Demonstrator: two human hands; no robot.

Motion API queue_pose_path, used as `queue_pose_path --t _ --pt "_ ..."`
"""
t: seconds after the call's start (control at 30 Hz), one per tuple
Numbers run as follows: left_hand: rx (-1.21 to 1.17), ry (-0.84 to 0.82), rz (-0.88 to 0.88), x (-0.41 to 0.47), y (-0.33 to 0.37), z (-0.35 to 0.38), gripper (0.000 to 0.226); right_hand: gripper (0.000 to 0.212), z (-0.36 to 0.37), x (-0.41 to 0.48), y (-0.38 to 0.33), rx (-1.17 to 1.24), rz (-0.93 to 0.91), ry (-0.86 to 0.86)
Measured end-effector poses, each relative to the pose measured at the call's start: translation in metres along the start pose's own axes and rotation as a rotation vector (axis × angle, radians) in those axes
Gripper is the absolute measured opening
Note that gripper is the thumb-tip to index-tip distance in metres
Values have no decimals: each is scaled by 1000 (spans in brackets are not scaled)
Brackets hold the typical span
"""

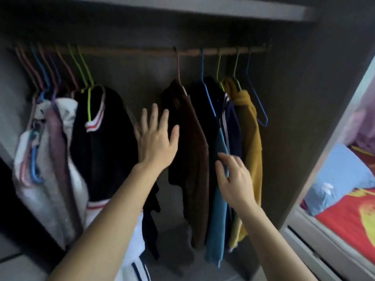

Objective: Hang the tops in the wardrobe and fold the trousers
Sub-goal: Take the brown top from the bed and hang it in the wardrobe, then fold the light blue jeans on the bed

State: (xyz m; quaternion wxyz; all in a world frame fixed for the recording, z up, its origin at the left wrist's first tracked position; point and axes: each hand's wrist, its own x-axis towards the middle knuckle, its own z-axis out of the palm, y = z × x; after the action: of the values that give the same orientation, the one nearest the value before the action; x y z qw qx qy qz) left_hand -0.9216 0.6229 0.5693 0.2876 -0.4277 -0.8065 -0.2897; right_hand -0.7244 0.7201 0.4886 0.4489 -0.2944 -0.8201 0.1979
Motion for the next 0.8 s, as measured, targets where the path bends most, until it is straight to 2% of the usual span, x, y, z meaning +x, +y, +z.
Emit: queue_pose_path --t 0.1,0.23,0.4,0.57,0.8 --pt "-63 -74 6 -85 28 28 60 47 -20 -44 26 -139 43 -28" --pt "-62 -274 -5 -187 63 57 62 57 -60 -108 74 -325 59 -87" --pt "-102 -427 40 -239 147 79 65 63 -146 -165 146 -473 193 -66" --pt "-232 -483 141 -269 299 95 66 71 -264 -232 212 -576 399 24" --pt "-435 -706 451 -371 538 112 68 78 -453 -374 304 -682 790 170"
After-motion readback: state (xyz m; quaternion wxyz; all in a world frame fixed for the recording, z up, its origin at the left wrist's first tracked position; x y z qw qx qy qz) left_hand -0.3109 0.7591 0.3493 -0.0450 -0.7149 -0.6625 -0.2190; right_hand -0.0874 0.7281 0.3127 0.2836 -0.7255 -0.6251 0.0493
